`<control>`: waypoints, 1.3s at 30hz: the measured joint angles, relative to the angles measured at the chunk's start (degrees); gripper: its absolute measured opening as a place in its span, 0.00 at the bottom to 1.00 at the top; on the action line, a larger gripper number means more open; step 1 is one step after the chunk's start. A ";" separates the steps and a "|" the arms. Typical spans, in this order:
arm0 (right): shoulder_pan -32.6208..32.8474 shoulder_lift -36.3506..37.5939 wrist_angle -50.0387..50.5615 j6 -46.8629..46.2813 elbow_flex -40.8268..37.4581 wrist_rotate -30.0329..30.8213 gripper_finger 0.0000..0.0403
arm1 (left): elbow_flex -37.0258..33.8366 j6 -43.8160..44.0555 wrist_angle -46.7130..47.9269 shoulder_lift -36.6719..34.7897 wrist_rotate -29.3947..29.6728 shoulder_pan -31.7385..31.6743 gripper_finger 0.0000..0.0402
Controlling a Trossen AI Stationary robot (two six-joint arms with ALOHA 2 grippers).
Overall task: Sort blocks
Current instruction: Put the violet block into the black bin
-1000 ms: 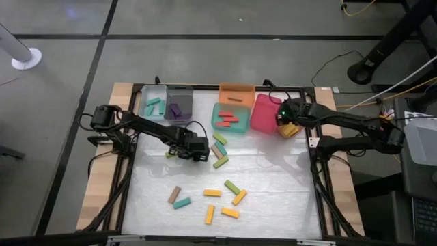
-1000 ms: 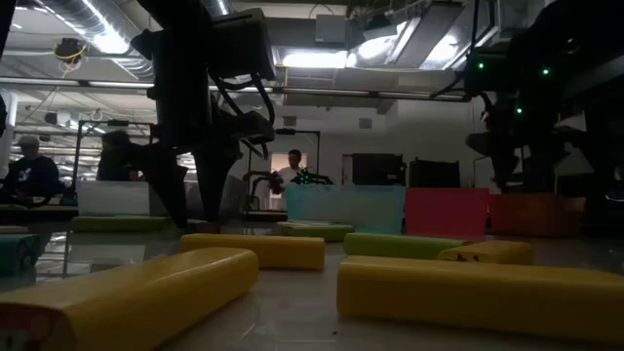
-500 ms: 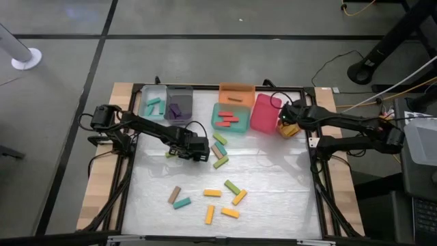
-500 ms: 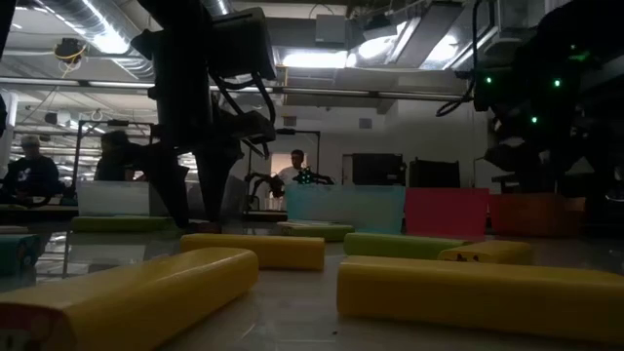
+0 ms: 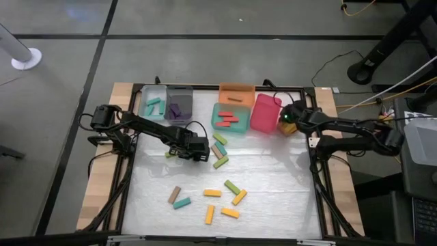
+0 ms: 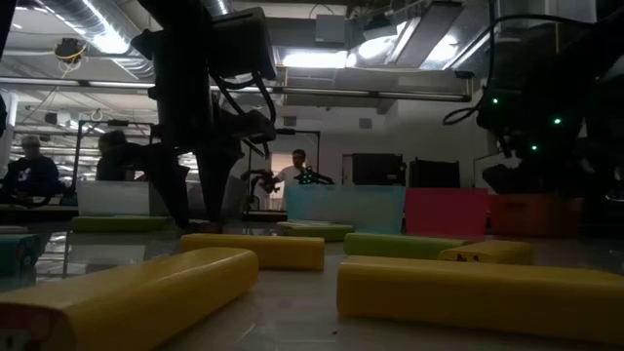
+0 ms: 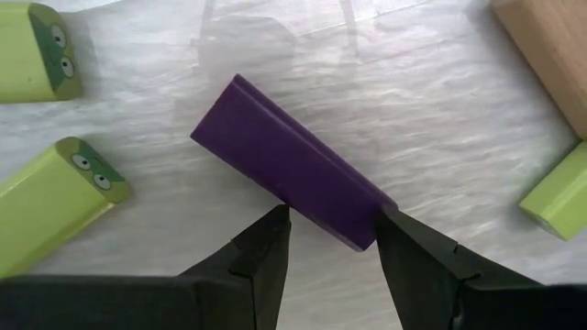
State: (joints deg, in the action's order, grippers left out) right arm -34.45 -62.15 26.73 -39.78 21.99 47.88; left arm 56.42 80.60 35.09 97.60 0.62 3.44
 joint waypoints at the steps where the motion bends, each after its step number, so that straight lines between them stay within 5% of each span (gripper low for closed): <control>1: -1.21 0.01 -2.48 2.46 -0.12 -0.15 0.63 | 0.01 -0.01 0.00 0.00 0.00 0.00 0.37; 8: -9.26 0.02 -20.48 19.08 -0.14 -8.49 0.63 | 0.02 0.24 -0.09 0.00 0.00 0.00 0.37; 21: -9.77 3.47 -19.31 19.18 -0.11 -12.73 0.63 | 0.94 10.69 -0.19 -0.09 -1.20 -0.06 0.37; 39: -9.77 17.09 -21.85 17.14 4.77 -47.74 0.63 | 0.92 33.27 2.63 1.94 2.47 -0.11 0.37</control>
State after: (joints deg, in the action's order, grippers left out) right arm -44.23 -45.06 4.88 -22.64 26.76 0.13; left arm 57.34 113.87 37.72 99.54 3.10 3.33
